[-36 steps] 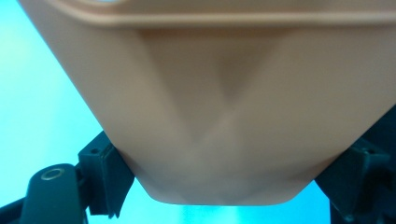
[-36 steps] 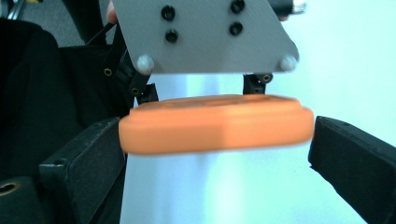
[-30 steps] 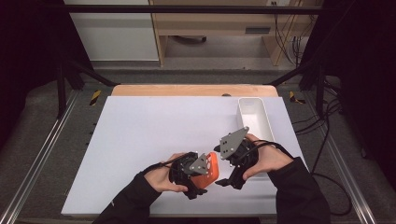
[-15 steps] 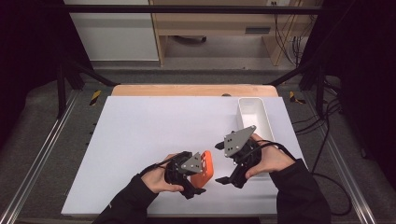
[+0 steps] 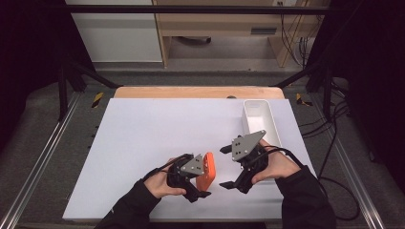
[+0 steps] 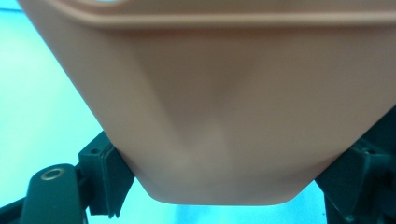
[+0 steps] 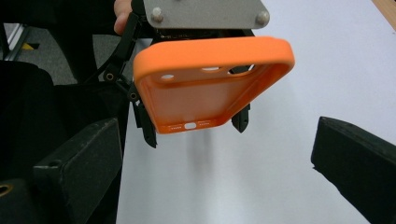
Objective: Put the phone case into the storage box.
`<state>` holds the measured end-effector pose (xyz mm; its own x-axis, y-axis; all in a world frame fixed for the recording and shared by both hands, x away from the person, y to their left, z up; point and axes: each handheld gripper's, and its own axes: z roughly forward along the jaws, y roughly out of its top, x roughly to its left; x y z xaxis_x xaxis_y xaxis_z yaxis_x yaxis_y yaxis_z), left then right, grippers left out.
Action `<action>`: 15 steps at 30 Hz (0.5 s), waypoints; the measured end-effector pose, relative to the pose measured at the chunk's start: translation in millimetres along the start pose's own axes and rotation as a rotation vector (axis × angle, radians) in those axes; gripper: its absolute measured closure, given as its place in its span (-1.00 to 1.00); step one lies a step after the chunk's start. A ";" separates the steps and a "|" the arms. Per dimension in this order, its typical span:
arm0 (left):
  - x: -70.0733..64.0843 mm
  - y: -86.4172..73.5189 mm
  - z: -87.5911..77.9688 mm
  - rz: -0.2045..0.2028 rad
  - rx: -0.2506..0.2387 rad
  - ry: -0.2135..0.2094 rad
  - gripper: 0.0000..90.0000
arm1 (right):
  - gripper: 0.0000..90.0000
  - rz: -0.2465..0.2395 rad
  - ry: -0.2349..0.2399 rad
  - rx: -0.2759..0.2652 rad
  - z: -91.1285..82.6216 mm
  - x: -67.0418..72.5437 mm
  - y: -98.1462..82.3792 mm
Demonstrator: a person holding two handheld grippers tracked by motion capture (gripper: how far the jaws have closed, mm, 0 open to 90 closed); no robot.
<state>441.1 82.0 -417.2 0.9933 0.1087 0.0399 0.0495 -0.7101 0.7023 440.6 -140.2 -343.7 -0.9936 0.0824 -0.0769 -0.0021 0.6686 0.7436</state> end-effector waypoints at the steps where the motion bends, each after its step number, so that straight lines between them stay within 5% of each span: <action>1: 0.2 0.0 -0.1 0.000 -0.005 0.001 -0.66 | -0.95 0.005 0.001 -0.006 0.3 0.0 -1.2; 15: 0.0 3.0 -0.5 -0.003 -0.078 -0.018 -0.66 | -0.94 0.013 0.004 -0.038 3.1 0.7 -3.2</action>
<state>441.2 80.2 -414.8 0.9949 0.0974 0.0258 0.0444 -0.6537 0.7555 440.3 -139.9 -348.2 -0.9941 0.0873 -0.0646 0.0062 0.6391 0.7691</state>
